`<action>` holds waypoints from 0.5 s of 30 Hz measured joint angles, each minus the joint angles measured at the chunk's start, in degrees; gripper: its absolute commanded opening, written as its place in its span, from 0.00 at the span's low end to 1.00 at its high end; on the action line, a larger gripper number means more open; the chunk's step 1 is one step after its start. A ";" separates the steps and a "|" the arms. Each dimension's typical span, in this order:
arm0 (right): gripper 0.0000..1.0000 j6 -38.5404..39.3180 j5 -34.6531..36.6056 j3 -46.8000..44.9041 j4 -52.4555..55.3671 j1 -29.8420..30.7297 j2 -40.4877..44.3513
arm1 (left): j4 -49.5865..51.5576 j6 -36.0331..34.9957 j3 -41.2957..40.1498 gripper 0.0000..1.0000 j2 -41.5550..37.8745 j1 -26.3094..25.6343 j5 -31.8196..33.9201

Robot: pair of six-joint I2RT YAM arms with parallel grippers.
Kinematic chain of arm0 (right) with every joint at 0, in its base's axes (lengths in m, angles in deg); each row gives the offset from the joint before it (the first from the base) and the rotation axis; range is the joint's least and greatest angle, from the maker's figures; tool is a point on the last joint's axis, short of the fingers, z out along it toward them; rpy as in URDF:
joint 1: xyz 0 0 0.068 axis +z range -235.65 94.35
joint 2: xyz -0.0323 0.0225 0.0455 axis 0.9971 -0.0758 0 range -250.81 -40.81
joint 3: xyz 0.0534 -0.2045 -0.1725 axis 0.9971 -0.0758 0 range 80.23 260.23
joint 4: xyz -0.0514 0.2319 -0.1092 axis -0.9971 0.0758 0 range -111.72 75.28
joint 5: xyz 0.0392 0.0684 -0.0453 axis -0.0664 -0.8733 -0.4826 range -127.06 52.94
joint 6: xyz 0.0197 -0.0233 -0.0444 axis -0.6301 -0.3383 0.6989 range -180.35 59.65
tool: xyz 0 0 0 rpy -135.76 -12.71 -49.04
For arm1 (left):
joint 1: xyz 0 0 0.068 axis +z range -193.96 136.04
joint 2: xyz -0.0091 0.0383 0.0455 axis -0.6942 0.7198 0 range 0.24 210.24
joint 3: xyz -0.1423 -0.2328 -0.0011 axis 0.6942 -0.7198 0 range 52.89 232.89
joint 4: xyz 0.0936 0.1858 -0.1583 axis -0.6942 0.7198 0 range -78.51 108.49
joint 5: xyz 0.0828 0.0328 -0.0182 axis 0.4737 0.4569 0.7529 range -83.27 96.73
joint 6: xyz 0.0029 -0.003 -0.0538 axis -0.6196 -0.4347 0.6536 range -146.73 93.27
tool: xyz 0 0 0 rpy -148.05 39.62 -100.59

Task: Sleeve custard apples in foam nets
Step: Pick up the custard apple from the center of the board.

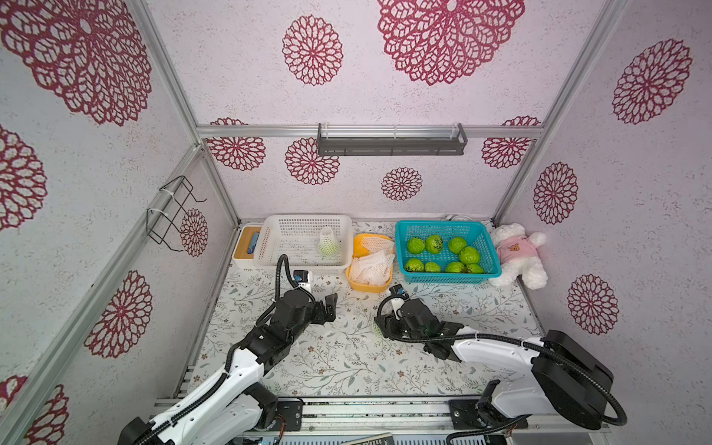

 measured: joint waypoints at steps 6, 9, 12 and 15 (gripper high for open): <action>0.71 0.33 -0.07 0.20 -0.17 -0.46 -1.81 | -0.66 -2.40 0.00 0.97 -2.32 0.00 -1.16; 0.76 0.68 -0.28 0.20 -0.79 -0.44 -4.83 | -0.61 -2.54 -0.02 0.97 -2.29 -0.02 -1.27; 0.82 1.16 -0.15 0.20 -2.12 -0.04 -6.47 | -0.59 -2.54 -0.04 0.97 -2.25 -0.02 -1.25; 0.87 1.68 0.33 0.20 -2.16 0.79 -7.08 | -0.61 -2.51 -0.11 0.97 -2.05 -0.02 -1.07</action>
